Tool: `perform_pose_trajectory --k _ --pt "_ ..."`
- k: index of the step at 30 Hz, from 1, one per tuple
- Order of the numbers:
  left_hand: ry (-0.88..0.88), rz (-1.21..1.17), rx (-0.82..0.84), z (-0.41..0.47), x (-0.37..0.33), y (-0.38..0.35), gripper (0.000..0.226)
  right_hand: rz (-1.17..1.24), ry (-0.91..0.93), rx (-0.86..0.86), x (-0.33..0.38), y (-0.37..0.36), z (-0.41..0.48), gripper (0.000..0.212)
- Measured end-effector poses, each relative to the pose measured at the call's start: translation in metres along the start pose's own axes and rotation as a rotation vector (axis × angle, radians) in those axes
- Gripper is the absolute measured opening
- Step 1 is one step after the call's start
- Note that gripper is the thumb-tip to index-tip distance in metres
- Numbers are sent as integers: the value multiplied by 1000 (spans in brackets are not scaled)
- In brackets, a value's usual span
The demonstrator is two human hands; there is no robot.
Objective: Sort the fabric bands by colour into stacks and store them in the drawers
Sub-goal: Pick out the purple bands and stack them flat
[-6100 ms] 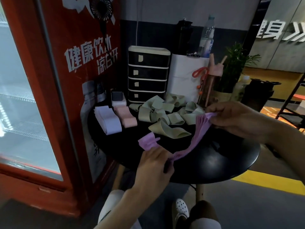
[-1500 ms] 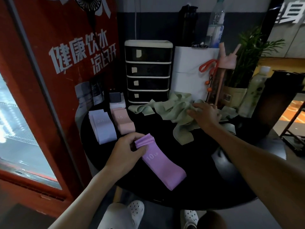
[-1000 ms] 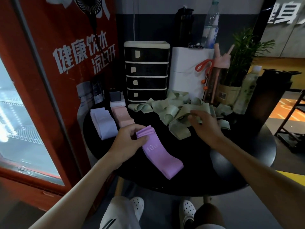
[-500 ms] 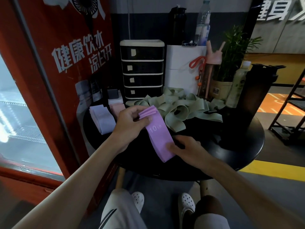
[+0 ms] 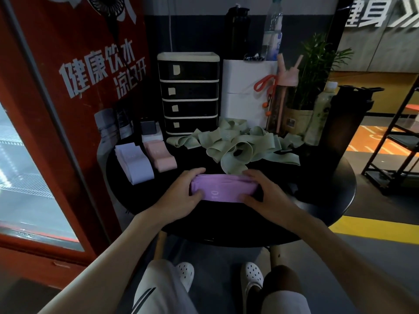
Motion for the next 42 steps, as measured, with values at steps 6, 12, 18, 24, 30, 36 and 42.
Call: perform_pose_trajectory --k 6,12,18,24,30,36,42 --pt "-31 -68 -1 -1 -1 4 50 11 -27 -41 -8 2 -1 55" --pt "-68 -79 36 -5 2 9 37 73 1 -86 -4 6 -2 24" --pt "-85 -113 75 -7 7 13 32 87 -6 -92 -2 8 -3 16" --pt "33 -319 -15 -3 10 27 30 115 -42 -146 -1 10 -4 13" --pt "18 -270 -170 44 -28 90 24 455 -27 -278 28 -16 25 30" --pt "26 -56 -54 115 -42 112 25 486 -88 -300 31 -50 86 14" --pt "66 33 86 161 -13 104 26 279 -129 -219 13 -65 118 16"
Point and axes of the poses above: each hand's wrist, its own z-axis towards the middle knuckle, its own y-axis out of the back of the hand, x = y × z, the point moved 8 cm from there along z, towards the middle knuckle, and after that the axes turned 13 degrees about y, right-handed, at the moved point
